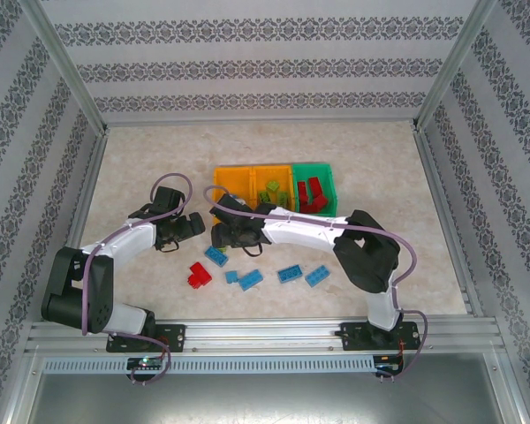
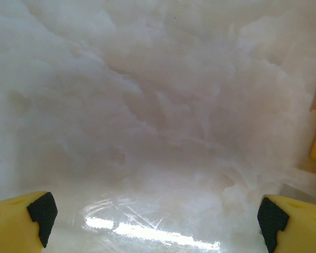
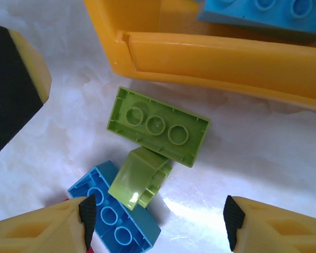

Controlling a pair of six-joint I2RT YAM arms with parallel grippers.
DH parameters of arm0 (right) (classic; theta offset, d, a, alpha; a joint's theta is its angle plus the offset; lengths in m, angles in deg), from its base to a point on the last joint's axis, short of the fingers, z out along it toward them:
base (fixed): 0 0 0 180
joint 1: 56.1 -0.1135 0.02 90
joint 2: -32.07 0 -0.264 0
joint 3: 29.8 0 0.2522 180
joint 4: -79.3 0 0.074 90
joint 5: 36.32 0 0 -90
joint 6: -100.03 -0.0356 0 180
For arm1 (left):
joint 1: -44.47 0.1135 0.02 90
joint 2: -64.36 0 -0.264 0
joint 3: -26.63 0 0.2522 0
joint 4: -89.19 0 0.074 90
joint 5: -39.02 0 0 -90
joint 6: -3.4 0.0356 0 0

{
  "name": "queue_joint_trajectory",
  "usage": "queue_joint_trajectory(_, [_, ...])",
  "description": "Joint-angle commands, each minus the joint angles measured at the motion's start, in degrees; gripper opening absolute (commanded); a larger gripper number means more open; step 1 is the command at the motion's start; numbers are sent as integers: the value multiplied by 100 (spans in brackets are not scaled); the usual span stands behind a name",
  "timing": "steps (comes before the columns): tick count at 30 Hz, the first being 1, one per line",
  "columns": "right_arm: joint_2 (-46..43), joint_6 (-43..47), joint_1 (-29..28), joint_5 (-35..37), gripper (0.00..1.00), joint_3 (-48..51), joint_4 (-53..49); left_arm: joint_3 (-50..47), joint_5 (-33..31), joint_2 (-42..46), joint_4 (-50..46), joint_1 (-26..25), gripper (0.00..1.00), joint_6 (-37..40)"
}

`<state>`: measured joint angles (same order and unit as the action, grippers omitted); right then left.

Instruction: Sort the legos into containers by color

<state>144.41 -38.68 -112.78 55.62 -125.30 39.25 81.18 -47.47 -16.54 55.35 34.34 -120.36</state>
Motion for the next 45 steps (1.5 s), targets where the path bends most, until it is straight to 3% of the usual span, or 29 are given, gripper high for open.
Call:
queue_joint_trajectory(1, [164,-247,-43,-106,67,-193,-6,33,-140,68,-14,-50,100,-97])
queue_joint_trajectory(14, [760,-332,-123,-246,65,-530,-131,-17,-93,58,35,-45,100,-83])
queue_joint_trajectory(27, [573,-267,-9,-77,36,-40,-123,-40,-71,67,47,-49,100,-87])
queue_joint_trajectory(35, [546,252,11,-35,19,44,-250,-42,-52,56,65,-47,100,-95])
queue_joint_trajectory(45, [-211,590,7,327,17,509,-264,-51,-43,101,4,-50,100,-52])
